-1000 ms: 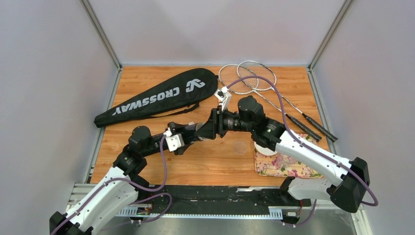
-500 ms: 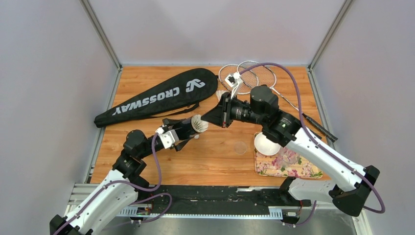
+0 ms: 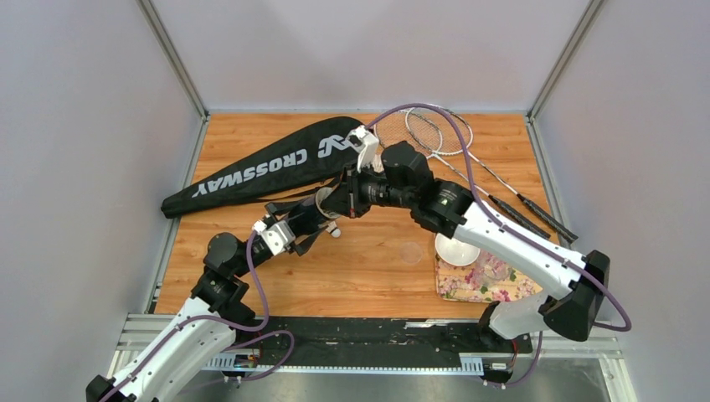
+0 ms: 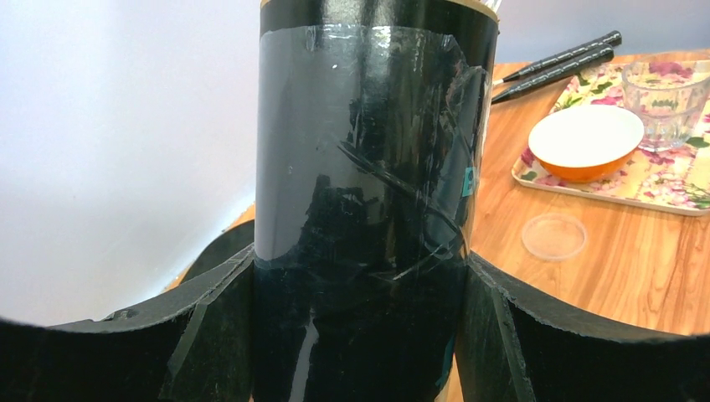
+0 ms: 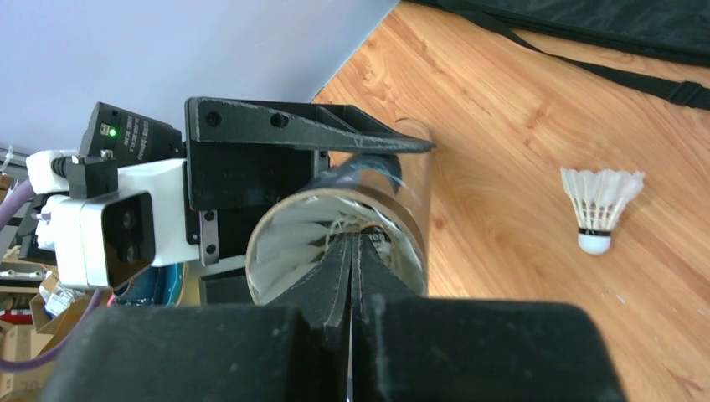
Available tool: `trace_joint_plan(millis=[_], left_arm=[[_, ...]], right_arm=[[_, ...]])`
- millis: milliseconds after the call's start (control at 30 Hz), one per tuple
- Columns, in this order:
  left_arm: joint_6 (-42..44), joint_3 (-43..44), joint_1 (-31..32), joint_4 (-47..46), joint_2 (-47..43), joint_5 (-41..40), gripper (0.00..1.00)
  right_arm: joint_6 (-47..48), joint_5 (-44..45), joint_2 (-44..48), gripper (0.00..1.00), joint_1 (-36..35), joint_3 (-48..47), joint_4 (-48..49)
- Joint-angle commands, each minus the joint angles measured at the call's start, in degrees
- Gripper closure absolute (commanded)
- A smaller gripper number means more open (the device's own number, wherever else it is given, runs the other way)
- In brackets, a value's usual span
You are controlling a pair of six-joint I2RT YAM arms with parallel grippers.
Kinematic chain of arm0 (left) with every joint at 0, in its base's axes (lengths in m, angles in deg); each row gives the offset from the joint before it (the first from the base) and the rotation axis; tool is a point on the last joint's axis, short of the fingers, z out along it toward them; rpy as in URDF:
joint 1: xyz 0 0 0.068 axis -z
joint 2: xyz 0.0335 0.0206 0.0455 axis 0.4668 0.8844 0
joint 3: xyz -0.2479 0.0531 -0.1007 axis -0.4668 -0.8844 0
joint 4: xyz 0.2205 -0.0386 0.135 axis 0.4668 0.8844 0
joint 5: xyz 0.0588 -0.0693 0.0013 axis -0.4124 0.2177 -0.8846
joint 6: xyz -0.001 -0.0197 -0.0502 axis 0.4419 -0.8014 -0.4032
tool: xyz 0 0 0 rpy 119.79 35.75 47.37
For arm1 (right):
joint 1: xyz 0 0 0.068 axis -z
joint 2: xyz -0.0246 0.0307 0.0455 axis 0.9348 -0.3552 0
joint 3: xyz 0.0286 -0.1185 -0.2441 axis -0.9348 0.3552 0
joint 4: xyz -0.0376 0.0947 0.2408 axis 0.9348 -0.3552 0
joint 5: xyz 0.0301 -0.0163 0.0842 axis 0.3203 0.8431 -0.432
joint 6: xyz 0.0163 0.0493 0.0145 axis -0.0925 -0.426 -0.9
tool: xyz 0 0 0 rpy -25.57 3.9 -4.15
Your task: Pack up the badminton gear
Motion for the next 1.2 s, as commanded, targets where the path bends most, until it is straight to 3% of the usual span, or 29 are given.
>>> trace_joint_plan(millis=[0,200,300,367,400,433,533,633,733,867,933,1033,1167], left_arm=[[-3.1,0.3,0.1,-5.8,-0.6,-0.3,0.90],[-2.4,0.3,0.1,-5.3,-0.9,0.8,0.91],[-2.4,0.4,0.1,-5.2,-0.8,1.2,0.91],[-2.6,0.4,0.1,-5.0,-0.8,-1.3,0.92],[-2.7,0.4,0.1,-4.8,-0.9,-2.7,0.92],[-2.7,0.3,0.1,-4.6,-1.0,-4.4,0.92],[-2.1,0.3,0.0,-3.7,-1.6,-12.1,0.92],[-1.4,0.2,0.0,-3.3,-2.1,-16.0,0.92],[-1.2,0.0,0.0,-3.3,-2.6,-16.8,0.92],[-0.6,-0.3,0.0,-3.5,-4.0,-18.3,0.92],[-0.3,-0.5,0.0,-3.5,-4.7,-20.1,0.92],[-0.1,-0.8,-0.1,-3.6,-6.3,-25.0,0.92],[0.1,-1.5,-0.7,-4.3,-9.4,-33.0,0.91]], right_arm=[[1.5,1.7,-3.9,1.00,-2.0,-5.6,0.6],[2.7,1.1,-8.7,1.00,-2.9,-11.4,-4.6],[6.2,1.1,-11.3,1.00,-3.0,-15.8,-12.5],[7.9,5.7,-8.1,0.98,-3.0,-17.6,-15.7],[9.3,7.6,-5.4,0.92,-2.8,-16.3,-13.4],[9.6,13.1,1.6,0.72,-2.6,-14.7,-11.6],[9.3,21.0,11.6,0.34,0.2,-2.6,0.3],[6.1,19.9,14.8,0.24,8.9,0.9,-0.6],[6.5,9.4,11.1,0.21,17.5,2.3,-0.9],[13.5,-0.1,0.7,0.21,22.6,-1.2,-3.5],[13.4,3.9,-8.0,0.23,22.7,-7.3,-9.4],[3.0,9.8,-18.3,0.27,21.7,-14.1,-13.8],[-13.7,21.3,-29.3,0.23,16.4,-23.5,-20.7]])
